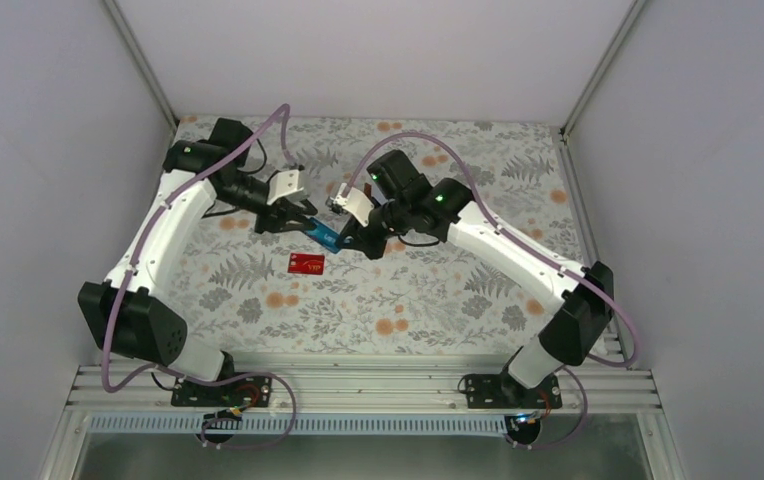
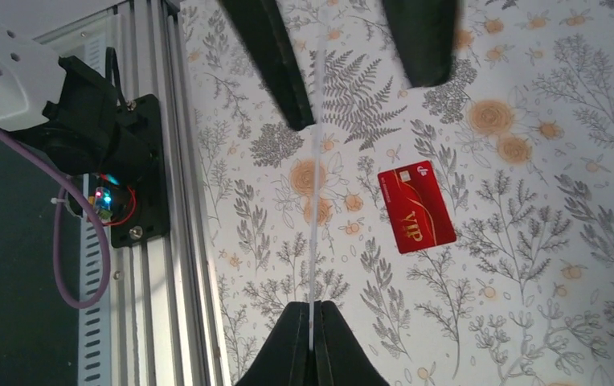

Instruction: Take the credit cards out of the card holder

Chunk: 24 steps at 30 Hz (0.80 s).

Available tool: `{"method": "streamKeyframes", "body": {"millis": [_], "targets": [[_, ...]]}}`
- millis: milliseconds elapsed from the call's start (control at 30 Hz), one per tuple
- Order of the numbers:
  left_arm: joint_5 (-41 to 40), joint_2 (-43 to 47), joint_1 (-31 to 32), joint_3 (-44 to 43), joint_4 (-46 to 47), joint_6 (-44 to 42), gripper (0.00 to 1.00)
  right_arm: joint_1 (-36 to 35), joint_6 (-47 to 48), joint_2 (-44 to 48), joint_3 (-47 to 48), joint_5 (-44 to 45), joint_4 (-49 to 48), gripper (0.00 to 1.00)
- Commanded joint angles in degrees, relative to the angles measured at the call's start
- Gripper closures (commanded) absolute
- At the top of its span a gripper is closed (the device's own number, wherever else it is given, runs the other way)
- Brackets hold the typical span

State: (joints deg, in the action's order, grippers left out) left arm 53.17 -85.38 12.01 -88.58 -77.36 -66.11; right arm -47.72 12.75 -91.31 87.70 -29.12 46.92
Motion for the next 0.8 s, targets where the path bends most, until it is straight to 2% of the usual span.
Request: {"method": "streamKeyframes", "body": {"millis": [0,33,67,133,167,200,300,400,467,533,600,767], "targets": [[1.5,1.3,0.4,0.7,-0.4,-2.8,0.84,-0.6,1.3,1.3,1.7,1.7,-0.3,0.96],[1.8,1.5,0.4,0.4,-0.4,-2.3,0.94,-0.7,1.3,1.6,1.7,2.0,-0.6,0.96],[2.3,1.7,0.4,-0.1,-0.4,-1.7,0.97,-0.7,1.0,2.1,1.5,2.3,-1.1,0.96],[4.4,2.1,0.4,-0.9,-0.4,-0.4,0.98,-0.6,1.2,3.3,1.0,2.6,-2.0,0.96],[5.7,2.2,0.4,-1.4,0.0,0.8,0.98,-0.4,0.8,4.0,0.5,3.4,-2.8,0.93],[6.7,2.2,0.4,-1.9,1.4,3.3,0.98,-0.2,-0.2,5.0,-0.3,5.3,-4.4,0.83],[8.3,1.9,-1.1,-3.8,9.0,19.6,0.98,3.1,-6.5,8.7,-5.1,9.3,-13.4,0.51],[17.6,1.7,-4.8,-6.1,9.8,22.6,0.98,10.4,-18.7,13.8,-16.2,-4.3,-32.0,0.37],[22.9,1.9,-5.7,-7.4,9.5,23.5,0.98,11.8,-29.9,15.3,-22.0,-9.7,-44.8,0.35],[26.8,2.1,-5.7,-7.8,9.6,24.5,0.98,11.2,-35.1,14.1,-23.3,-13.2,-52.1,0.39],[28.4,2.4,-5.8,-7.9,9.8,25.4,0.98,9.7,-34.3,13.9,-23.1,-14.3,-55.2,0.39],[26.3,3.7,-5.8,-5.9,14.1,31.8,0.98,8.9,-30.4,16.3,-24.3,-14.5,-56.6,0.36]]}}
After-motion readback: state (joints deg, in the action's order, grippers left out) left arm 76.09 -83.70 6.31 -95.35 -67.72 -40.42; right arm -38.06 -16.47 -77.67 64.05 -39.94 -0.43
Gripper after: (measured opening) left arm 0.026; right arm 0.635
